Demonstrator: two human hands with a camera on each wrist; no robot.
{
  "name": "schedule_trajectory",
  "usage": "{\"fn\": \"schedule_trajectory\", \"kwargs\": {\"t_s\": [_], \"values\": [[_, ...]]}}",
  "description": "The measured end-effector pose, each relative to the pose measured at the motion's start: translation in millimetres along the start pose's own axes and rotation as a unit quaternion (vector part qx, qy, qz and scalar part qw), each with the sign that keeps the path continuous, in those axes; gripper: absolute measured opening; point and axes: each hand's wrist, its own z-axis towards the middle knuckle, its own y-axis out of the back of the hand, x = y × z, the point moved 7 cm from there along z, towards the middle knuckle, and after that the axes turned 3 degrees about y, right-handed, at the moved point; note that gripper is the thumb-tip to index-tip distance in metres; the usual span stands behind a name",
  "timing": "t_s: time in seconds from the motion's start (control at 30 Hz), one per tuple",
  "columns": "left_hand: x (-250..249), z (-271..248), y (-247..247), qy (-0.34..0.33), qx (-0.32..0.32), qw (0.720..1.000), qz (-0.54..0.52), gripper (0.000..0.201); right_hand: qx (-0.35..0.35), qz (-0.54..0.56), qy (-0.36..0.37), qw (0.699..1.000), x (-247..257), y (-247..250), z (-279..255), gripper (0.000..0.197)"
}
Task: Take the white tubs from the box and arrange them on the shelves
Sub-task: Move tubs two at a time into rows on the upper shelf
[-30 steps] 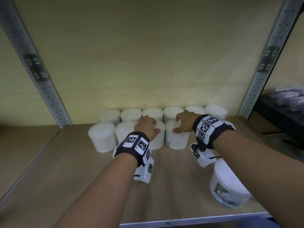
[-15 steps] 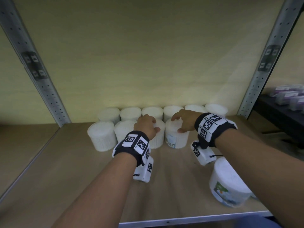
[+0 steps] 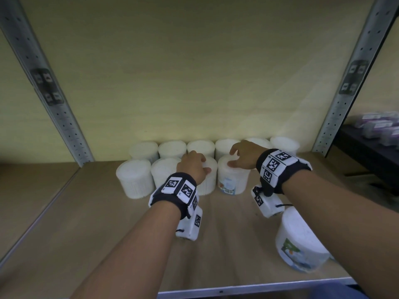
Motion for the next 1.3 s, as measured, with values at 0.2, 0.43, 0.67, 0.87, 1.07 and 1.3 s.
{"fn": "schedule_trajectory", "kwargs": {"t_s": [0.2,0.43,0.67,0.87,1.07,1.3], "values": [[-0.3,-0.4,-0.7,-0.003,0.0,1.0,0.007,0.041,0.011,-0.036,-0.022,0.999,-1.5,-7.1,0.1,0.067],[-0.2,0.3,-1.1,-0.005,0.001,1.0,0.014,0.041,0.035,-0.006,0.006,0.999,0.1,-6.7,-2.0,0.058],[-0.5,-1.1,-1.8,-0.004,0.005,0.999,0.032,0.041,0.039,0.022,0.024,0.999,0.9,-5.6,-5.9,0.054],[-0.5,-1.8,-1.5,-0.004,0.009,1.0,0.03,0.041,0.017,-0.045,-0.025,0.999,-1.5,-4.4,-6.9,0.059],[-0.1,-3.6,-3.4,-0.005,0.006,0.999,0.036,0.04,0.03,-0.055,-0.014,0.998,1.8,-7.9,-8.6,0.064],[0.2,-3.5,-3.6,-0.006,0.002,0.999,0.033,0.04,0.041,-0.047,0.001,0.998,3.5,-9.3,-8.2,0.06]]}}
